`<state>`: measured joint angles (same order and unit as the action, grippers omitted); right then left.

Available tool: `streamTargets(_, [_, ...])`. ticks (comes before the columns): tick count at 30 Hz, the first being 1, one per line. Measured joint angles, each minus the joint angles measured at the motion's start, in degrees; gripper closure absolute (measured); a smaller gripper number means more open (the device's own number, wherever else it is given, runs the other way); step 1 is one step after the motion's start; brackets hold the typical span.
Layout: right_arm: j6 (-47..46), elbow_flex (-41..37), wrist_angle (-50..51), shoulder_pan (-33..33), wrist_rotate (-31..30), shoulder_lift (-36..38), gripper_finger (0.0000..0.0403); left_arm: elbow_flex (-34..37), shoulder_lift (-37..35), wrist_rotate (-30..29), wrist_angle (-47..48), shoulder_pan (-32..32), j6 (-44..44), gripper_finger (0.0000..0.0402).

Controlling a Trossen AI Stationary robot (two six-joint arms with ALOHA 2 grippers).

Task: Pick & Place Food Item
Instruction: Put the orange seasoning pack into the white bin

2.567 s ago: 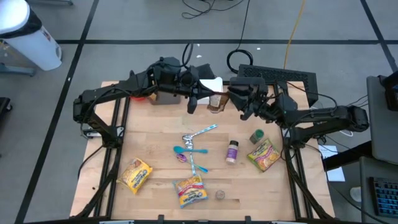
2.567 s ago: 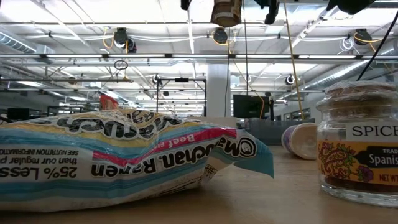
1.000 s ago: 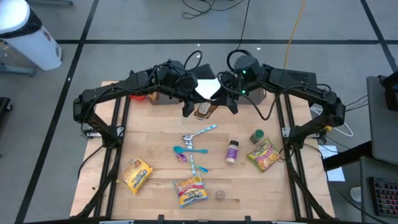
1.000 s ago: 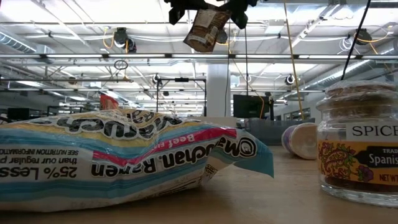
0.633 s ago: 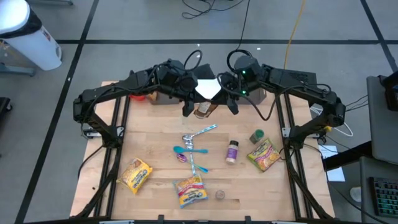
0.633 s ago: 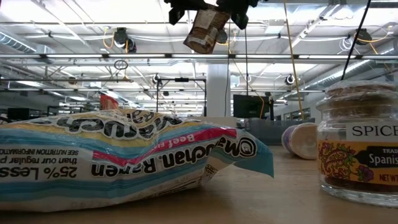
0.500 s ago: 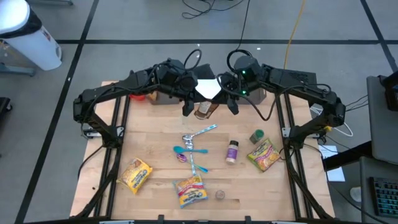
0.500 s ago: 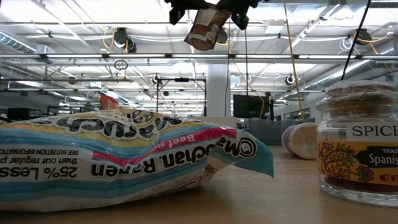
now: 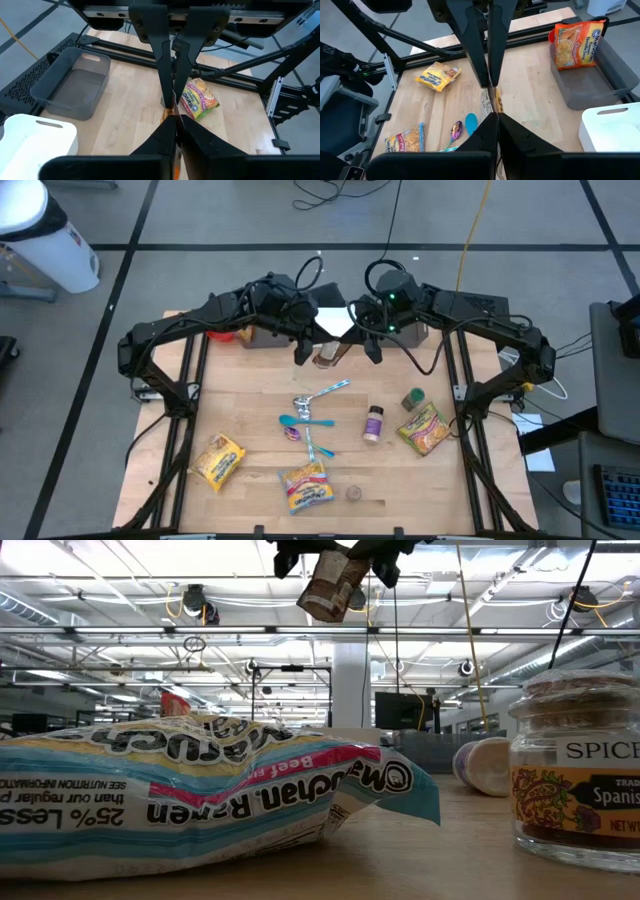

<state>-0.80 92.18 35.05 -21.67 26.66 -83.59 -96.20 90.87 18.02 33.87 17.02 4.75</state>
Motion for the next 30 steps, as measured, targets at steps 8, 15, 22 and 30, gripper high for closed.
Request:
streamTargets(8, [-0.5,0.0,0.0,0.0,-0.1,0.0,0.0403,0.0,0.0,0.1,-0.2,1.4,-0.4,0.0328])
streamTargets(15, [-1.7,0.0,0.1,-0.1,-3.0,0.0,0.0403,0.0,-0.3,2.5,-1.9,5.0,-1.5,0.0253])
streamTargets(22, [-6.0,0.0,1.2,-1.3,-4.3,0.0,0.0403,0.0,-3.1,2.0,-2.9,10.5,-2.1,0.0214])
streamTargets(30, [-8.1,0.0,0.2,-1.4,-13.0,0.0,0.0403,0.0,-9.1,2.0,-1.5,18.6,0.4,0.0218])
